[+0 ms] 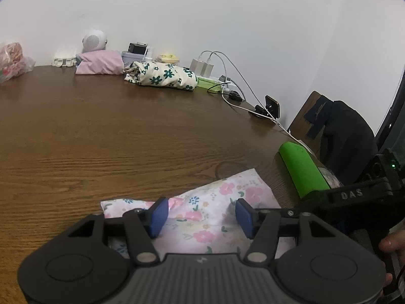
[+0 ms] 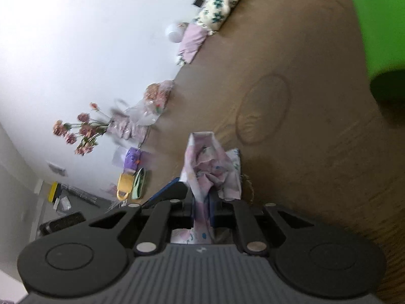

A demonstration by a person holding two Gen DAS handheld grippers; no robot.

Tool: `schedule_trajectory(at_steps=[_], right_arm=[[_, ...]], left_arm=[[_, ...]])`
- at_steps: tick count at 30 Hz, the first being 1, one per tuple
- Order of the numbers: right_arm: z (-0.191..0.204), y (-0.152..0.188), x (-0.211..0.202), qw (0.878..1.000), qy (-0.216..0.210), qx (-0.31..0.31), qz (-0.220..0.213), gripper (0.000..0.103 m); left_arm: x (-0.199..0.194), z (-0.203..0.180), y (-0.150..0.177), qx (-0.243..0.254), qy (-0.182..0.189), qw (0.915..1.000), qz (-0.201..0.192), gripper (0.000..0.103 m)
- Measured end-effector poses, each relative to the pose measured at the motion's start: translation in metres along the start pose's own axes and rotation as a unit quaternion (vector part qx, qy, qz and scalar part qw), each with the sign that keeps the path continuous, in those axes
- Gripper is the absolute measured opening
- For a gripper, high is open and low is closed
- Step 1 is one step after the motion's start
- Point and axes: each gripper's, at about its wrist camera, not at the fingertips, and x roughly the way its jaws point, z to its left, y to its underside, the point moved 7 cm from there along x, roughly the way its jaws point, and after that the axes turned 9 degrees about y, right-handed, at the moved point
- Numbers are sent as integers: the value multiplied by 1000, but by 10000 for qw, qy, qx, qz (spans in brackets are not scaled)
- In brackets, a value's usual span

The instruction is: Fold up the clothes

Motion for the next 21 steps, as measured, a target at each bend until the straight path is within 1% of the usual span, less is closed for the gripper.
schedule_trajectory(at_steps=[1,2,3,4,5,6,8,9,10,11,14,16,17,18,19,20,21], right_arm=[[1,1,-2,9999,97,-67,-64,14],[5,2,-5,9993,240,-240,-147,22],[11,3,-9,9977,402,-481,-257,25],[18,3,-13,9947,576,-766,-385,32],[24,3,-18,9909,704,-1025,-514,35],[30,3,-24,9866,801,-1267,-643,36],[33,0,-26,9836,879,-1400,-726,45],[33,-1,-26,9828,904,-1424,-747,45],[31,-1,-24,9857,792,-1318,-692,33],[28,-1,-21,9902,588,-1124,-588,5],[16,-6,-13,9993,55,-298,-216,4],[2,-8,-7,9997,-43,240,-32,4],[-7,-9,-4,9990,17,454,1,5],[-10,-8,-3,9987,130,482,-39,4],[-8,-7,-3,9988,242,410,-105,9],[0,-5,-5,9987,464,68,-219,13],[14,-3,-11,9953,724,-466,-441,18]], left_arm=[[-1,0,0,-6,16,10000,-4,58],[-1,-1,0,5,20,10000,-5,58],[-2,-2,1,27,18,10000,-5,60],[-2,-3,1,49,15,10000,-5,60],[-3,-4,2,71,13,10000,-5,61],[-3,-4,2,75,14,10000,-12,61],[-2,-4,2,68,18,10000,-31,62],[-2,-4,2,75,17,10000,-33,63],[-1,-4,3,87,9,10000,-32,63],[-1,-3,3,97,-10,9999,-27,63],[0,-2,3,103,-37,9999,-22,64],[0,-1,3,96,-33,9999,-26,64],[0,-2,3,111,-36,9999,-25,64],[1,-2,3,133,-40,9999,-23,64],[1,-3,3,156,-45,9999,-22,64],[1,-3,4,167,-46,9998,-22,64],[1,-3,4,174,-46,9998,-22,65]])
